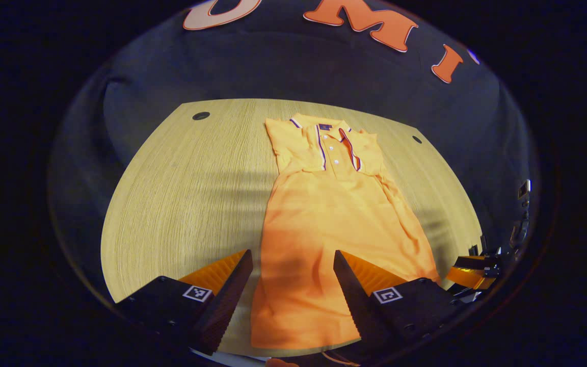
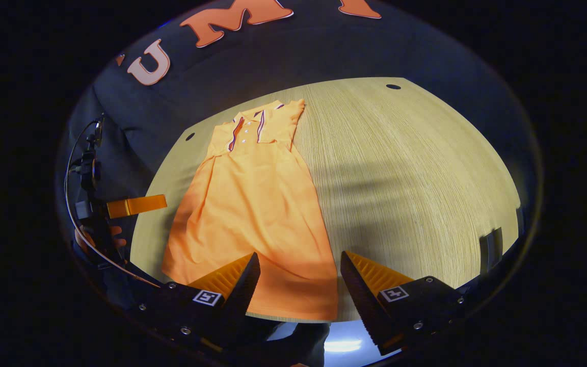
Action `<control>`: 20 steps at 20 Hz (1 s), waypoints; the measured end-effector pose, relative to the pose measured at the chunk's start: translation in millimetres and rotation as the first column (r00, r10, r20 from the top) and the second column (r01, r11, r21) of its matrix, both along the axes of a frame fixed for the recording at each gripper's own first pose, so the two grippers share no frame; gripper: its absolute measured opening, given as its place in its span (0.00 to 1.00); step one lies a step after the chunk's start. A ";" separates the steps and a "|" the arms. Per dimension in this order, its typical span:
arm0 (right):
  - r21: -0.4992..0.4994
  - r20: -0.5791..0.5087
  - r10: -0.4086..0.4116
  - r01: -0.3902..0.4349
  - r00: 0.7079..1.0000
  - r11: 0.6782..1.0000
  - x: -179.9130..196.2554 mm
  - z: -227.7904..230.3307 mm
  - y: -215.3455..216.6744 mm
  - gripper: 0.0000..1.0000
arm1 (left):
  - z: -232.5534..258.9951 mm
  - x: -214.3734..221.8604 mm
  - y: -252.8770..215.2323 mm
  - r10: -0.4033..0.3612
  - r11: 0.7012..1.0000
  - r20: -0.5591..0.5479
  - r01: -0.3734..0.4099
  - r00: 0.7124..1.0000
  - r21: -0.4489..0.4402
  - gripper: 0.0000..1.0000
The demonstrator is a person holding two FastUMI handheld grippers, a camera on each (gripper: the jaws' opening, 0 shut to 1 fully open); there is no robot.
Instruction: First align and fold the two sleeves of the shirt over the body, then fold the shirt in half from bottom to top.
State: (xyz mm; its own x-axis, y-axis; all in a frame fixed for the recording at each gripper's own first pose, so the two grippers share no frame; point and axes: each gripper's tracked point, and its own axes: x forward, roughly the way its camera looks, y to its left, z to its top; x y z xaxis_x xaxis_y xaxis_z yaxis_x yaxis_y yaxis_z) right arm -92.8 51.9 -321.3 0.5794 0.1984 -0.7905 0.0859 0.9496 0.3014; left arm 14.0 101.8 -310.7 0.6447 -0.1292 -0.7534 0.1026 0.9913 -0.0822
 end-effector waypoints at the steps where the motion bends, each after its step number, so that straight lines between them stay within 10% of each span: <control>1: -0.002 -0.010 0.010 -0.010 1.000 1.000 -4.0 -4.4 0.8 0.97 | -7.1 -8.8 -0.6 0.002 1.000 -0.013 -0.002 1.000 0.001 0.99; 20: -0.150 -0.058 0.133 -0.141 0.989 0.979 -53.6 -51.0 5.4 0.90 | -76.6 -113.6 20.1 -0.012 0.988 -0.023 0.016 1.000 0.156 0.98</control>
